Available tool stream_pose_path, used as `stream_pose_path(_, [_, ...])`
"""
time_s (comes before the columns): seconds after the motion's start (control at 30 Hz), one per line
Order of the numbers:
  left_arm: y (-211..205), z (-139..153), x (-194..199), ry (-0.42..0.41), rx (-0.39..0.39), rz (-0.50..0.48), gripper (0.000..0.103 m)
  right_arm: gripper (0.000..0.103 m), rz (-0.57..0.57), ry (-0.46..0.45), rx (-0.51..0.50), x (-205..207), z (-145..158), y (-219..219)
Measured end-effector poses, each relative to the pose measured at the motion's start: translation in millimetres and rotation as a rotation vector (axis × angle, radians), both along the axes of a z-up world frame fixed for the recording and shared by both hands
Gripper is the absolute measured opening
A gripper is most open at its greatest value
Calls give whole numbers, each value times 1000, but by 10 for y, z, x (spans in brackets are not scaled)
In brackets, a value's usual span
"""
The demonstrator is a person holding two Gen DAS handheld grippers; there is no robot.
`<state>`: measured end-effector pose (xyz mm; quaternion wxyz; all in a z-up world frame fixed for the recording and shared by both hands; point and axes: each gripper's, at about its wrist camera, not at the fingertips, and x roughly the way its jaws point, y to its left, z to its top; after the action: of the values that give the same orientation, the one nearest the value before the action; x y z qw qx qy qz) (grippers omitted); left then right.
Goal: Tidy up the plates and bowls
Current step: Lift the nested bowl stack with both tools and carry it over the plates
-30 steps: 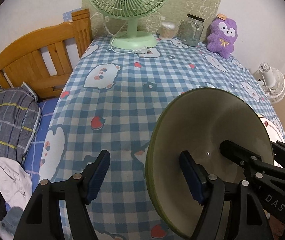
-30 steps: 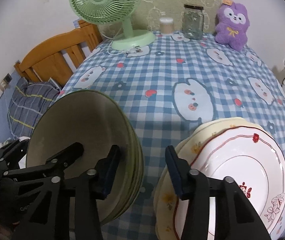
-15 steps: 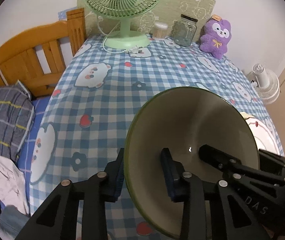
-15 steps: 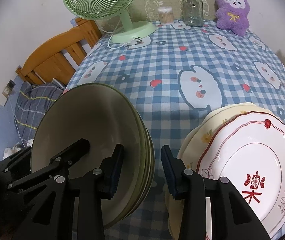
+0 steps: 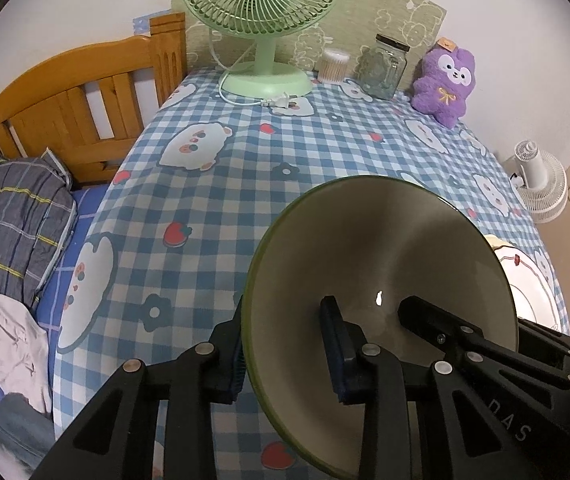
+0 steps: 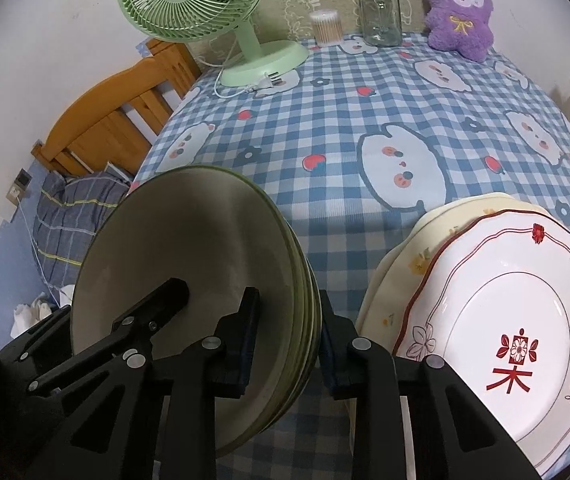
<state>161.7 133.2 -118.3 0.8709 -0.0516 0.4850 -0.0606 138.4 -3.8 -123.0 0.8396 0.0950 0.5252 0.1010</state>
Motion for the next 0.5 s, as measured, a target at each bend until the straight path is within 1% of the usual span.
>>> stream_pose_path(0.17, [22, 5, 14, 17, -20, 28, 30, 31, -31, 19, 13, 4, -7, -9])
stream_pose_path(0.43, [2, 25, -18, 24, -12, 59, 28, 31, -18, 24, 6, 20, 8, -20])
stream_pose_path(0.5, [2, 28, -17, 26, -5, 54, 28, 31, -17, 23, 4, 17, 12, -20])
